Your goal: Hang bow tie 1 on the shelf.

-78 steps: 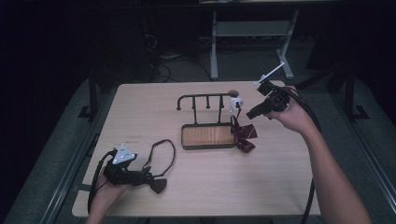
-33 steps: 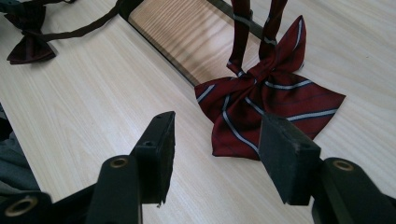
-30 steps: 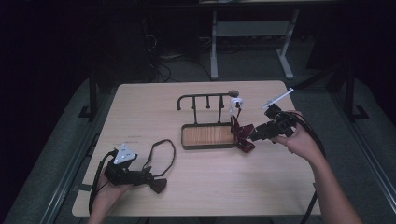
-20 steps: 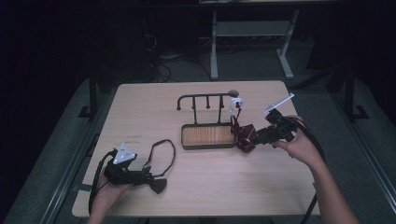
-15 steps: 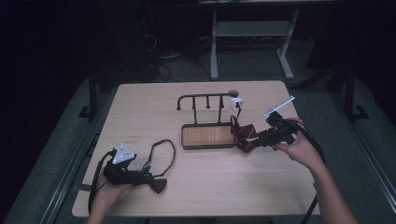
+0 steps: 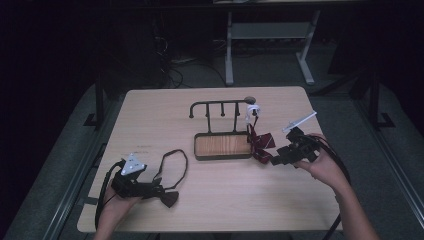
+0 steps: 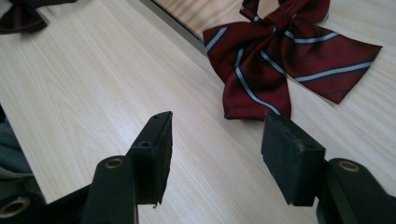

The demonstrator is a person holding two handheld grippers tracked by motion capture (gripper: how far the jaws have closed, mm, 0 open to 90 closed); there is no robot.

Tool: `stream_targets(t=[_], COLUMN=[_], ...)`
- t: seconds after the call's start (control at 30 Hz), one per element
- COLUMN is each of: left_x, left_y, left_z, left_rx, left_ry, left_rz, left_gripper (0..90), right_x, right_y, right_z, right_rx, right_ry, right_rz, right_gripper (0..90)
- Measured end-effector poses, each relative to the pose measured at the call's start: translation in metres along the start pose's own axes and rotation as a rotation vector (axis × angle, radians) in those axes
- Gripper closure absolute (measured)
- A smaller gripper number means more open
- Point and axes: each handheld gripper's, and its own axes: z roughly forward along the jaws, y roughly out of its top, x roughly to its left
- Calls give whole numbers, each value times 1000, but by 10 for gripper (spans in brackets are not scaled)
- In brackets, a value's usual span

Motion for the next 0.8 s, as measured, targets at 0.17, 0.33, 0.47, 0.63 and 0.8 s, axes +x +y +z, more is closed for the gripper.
stream_targets(t=[0.17,0.33,0.47,0.63,0.8], left_x=[0,-1,0,-1,-1], left_y=[0,1,1,2,3], left_z=[0,0,0,0,0], left_rx=[-10,-9,-8,-10,-2], left_ry=[1,-3,-1,0,0], left_rz=[-4,-10,-6,-2,3], left_gripper=[272,272,272,272,272], right_x=[1,2,4,5,4], right_y=[-6,-10,-15,-24,-33], right_z=[1,3,5,10,14], right_rx=[-13,-13,-11,-22,-24], right_ry=[10,13,15,23,30], right_rz=[4,5,5,15,27], right_gripper=[430,426,426,425,421])
